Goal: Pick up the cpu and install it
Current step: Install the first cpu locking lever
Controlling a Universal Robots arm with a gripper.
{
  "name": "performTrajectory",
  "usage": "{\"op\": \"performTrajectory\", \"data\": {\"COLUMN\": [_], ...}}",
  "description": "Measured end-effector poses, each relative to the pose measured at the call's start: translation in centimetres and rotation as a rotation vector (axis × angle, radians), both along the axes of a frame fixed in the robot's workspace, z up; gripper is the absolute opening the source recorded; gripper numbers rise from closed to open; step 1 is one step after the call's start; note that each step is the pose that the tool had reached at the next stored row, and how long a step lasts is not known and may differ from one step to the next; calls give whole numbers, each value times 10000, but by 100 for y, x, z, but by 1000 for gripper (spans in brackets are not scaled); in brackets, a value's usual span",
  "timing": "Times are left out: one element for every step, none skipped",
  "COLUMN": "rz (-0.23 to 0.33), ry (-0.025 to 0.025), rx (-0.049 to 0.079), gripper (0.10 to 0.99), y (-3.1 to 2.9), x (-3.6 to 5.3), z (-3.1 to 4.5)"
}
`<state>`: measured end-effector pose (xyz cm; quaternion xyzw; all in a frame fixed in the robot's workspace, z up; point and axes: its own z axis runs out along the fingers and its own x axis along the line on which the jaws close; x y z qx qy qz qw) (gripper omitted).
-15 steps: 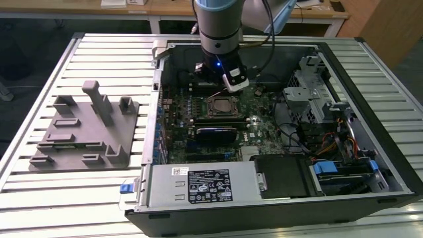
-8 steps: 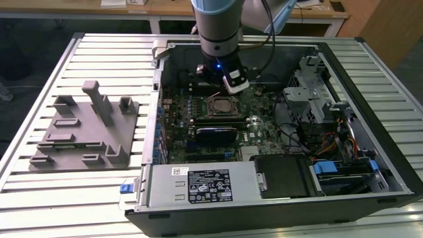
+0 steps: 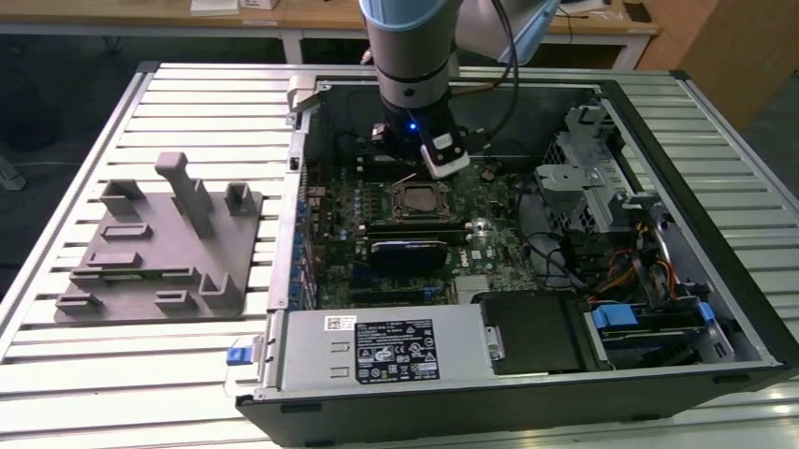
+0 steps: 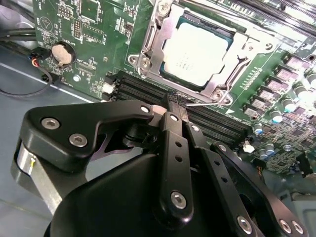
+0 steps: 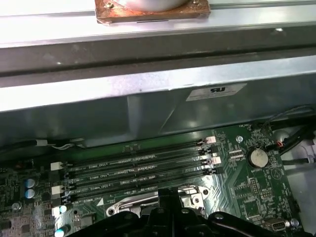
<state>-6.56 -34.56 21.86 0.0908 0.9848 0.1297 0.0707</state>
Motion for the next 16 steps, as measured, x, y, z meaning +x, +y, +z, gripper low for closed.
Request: {"op": "performTrajectory", "data": {"rz": [0,-1,0,0,-1,0,1,0,-2,-5,-13,-25,-26,-25,-26,-27], "ry": [-1,-1,-1,-1,-1,-1,-2,-2,-1,0,0,0,-1,-1,-1,-1], "rx": [-13,-26,-40,-58,-77,-91,-105,-124,-146,-182,-222,-264,-270,-271,-272,-272], "gripper": [106,106,106,106,106,106,106,106,106,106,106,106,106,106,106,106], "y": [12,26,41,55,68,77,84,90,94,95,96,96,95,95,95,95], "x": [0,0,0,0,3,13,23,31,35,37,38,38,38,38,38,38], "z": [-4,-7,-10,-14,-17,-21,-25,-28,-31,-32,-34,-34,-34,-34,-34,-34]}}
